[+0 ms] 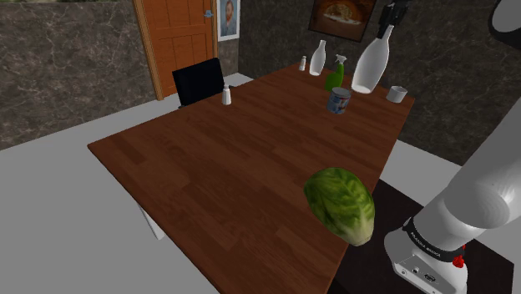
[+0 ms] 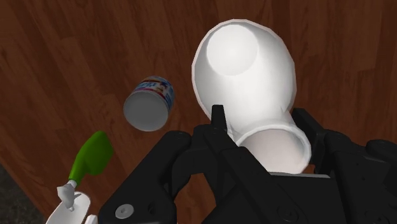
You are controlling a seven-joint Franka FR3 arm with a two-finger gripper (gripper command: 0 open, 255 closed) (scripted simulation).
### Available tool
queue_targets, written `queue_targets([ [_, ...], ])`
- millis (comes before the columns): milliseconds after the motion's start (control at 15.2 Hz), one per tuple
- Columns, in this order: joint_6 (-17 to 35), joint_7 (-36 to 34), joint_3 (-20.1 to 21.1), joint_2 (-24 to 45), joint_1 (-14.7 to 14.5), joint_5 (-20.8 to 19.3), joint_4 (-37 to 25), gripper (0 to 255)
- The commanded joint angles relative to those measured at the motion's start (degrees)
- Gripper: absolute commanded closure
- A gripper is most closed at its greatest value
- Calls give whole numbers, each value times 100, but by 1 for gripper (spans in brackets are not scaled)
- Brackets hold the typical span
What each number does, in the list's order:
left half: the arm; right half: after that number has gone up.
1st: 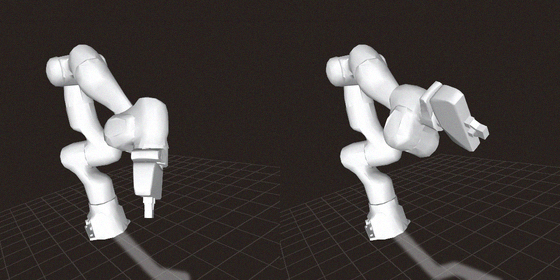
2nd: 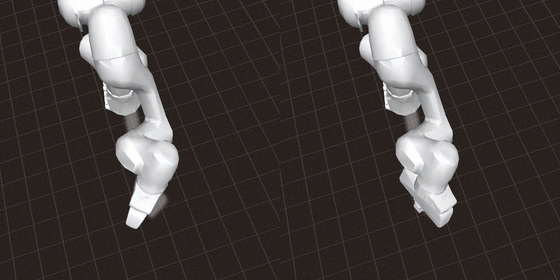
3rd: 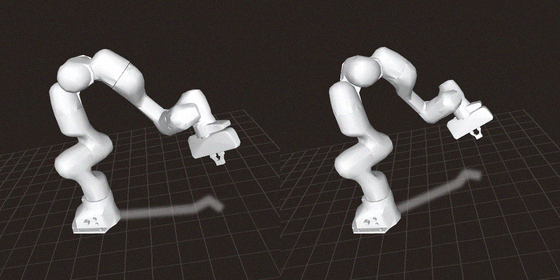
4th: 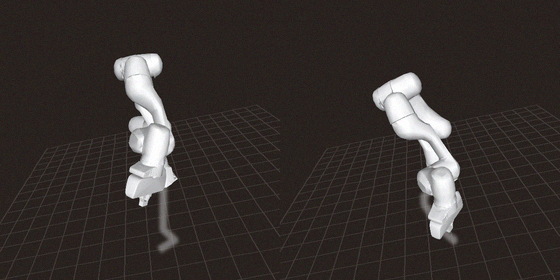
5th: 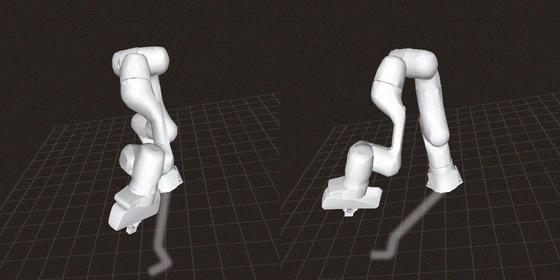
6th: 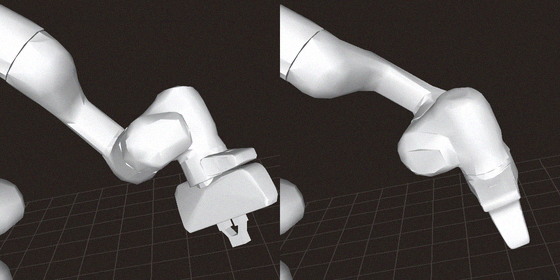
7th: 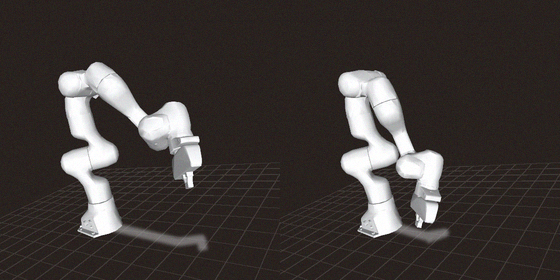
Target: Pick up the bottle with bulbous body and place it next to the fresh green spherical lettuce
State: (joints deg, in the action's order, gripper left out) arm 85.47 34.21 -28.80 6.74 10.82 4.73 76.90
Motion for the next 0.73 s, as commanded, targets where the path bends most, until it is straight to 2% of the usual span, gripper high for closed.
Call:
queue_targets([
  [0, -216, 33, -20, 118, 46, 64, -319, 255],
  [660, -1386, 178, -106, 868, 436, 506, -2153, 255],
])
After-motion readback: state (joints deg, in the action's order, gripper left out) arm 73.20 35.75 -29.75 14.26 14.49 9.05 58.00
